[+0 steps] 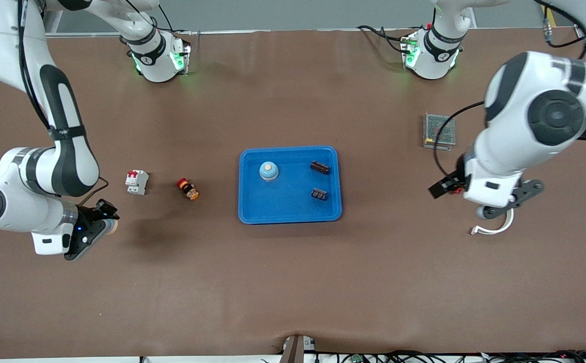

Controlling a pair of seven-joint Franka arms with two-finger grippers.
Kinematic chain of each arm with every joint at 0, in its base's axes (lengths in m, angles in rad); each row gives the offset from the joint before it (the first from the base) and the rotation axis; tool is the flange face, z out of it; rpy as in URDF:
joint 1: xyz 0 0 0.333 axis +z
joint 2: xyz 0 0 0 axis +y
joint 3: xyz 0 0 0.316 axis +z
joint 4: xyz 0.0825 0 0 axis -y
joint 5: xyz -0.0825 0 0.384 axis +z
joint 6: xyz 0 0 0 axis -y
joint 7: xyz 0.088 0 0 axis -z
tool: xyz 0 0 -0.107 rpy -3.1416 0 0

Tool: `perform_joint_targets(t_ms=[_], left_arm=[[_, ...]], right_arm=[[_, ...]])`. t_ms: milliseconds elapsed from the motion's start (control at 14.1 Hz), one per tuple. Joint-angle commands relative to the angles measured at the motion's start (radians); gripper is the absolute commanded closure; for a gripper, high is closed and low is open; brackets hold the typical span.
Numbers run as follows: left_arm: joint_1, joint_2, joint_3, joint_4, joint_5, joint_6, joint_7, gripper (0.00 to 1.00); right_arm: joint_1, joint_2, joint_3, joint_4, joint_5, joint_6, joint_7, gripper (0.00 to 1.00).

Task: Place electrolytic capacitor and blue bell in tray
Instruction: 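Carry the second blue bell with the right gripper into the tray and release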

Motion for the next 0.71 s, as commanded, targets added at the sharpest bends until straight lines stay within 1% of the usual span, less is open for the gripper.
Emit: perform_joint_targets(t_ms=[0,213,425,638], left_arm=[[0.060,-0.067,-0.005,-0.024,-0.021,-0.037,0.176,0.00],[0.094,-0.100,0.000,-0.022,-0.019,-0.070,0.279,0.00],[0.122,-0.135,0.003,-0.024,-0.019,-0.103,0.371,0.00],[0.130,-0.175,0.004,-0.028,-0.021,-0.125,0.401,0.00]], right_arm=[[0.093,-0.050,-0.005,0.033,0.008,-0.055,0.240,0.64],[0.183,-0.061,-0.001,0.074,0.011,-0.111,0.548,0.64],[0.278,-0.056,-0.001,0.077,0.020,-0.102,0.776,0.64],[0.341,-0.052,-0.002,0.079,0.097,-0.093,0.903,0.64]])
